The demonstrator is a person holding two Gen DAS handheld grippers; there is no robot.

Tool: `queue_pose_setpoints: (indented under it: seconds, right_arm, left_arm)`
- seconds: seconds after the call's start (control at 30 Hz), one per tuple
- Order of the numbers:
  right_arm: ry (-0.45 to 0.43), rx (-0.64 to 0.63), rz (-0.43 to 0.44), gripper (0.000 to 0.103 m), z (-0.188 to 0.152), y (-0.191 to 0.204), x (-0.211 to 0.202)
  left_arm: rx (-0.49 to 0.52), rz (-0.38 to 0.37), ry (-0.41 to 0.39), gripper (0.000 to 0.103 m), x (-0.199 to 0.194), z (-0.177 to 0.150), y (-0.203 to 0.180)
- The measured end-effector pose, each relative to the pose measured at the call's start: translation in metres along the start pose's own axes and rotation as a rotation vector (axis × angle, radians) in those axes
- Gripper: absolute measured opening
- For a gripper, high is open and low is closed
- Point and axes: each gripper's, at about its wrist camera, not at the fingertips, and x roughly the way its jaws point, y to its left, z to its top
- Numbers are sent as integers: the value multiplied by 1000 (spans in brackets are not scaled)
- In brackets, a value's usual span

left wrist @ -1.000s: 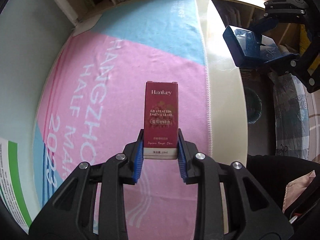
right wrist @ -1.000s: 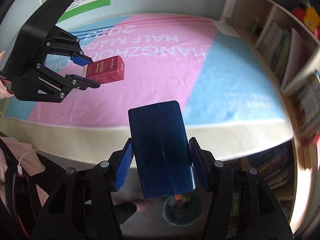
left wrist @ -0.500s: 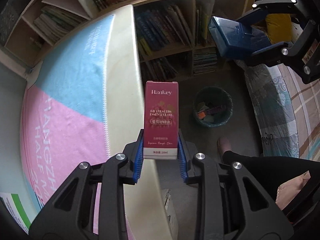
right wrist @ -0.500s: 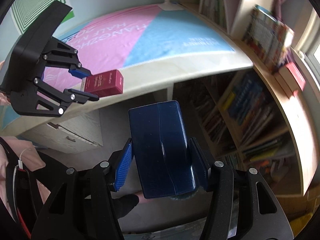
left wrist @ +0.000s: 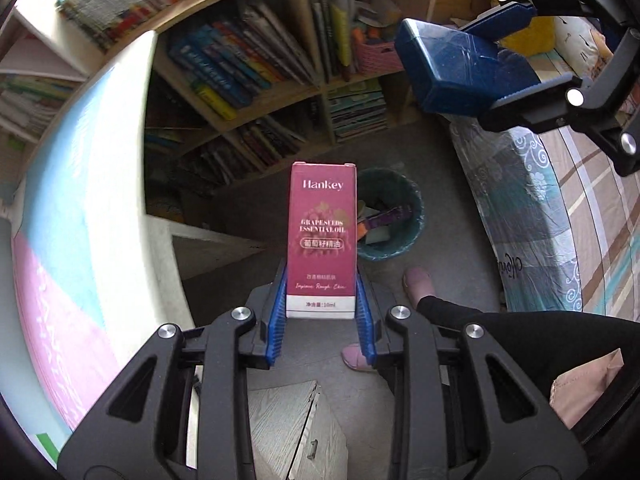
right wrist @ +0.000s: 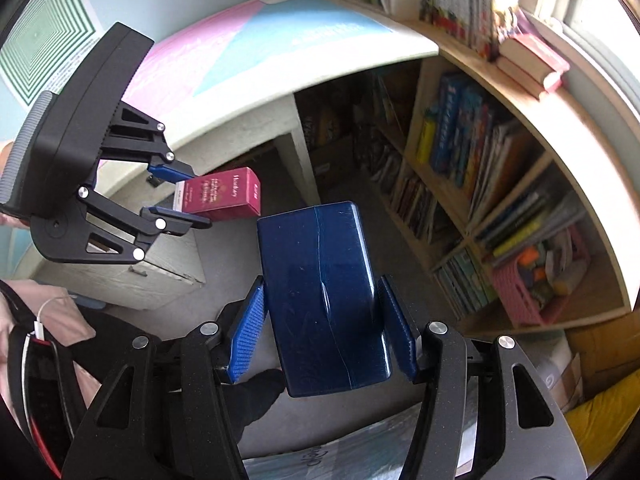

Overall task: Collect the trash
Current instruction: 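Lift and carry the red box and navy case over the teal wastebasket, then open both tools to drop the box and case into the wastebasket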

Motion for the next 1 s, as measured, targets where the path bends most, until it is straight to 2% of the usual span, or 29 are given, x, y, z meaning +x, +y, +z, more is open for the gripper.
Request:
queue_pose_setpoints:
  seconds: [0.17, 0.4, 0.9, 0.93, 0.97, 1.0]
  right_arm:
    - [11, 28, 12, 57, -15, -19, 3]
    - [43, 48, 39, 57, -28, -41, 17]
    - [61, 82, 90, 58, -32, -67, 33]
    - [55, 89, 88, 62, -32, -69, 33]
    - [46, 98, 90, 74, -32, -72, 32]
    - [43, 108, 91, 79, -33, -75, 32]
  left_arm:
    - [0, -44, 28, 27, 15, 16, -12]
    - [10, -52, 68, 27, 34, 34, -24]
    - [43, -68, 126, 28, 63, 66, -38]
    - [48, -59, 130, 45, 65, 68, -39]
    - [47, -26, 130, 77, 66, 70, -41]
    - [50, -15, 122, 86, 66, 71, -42]
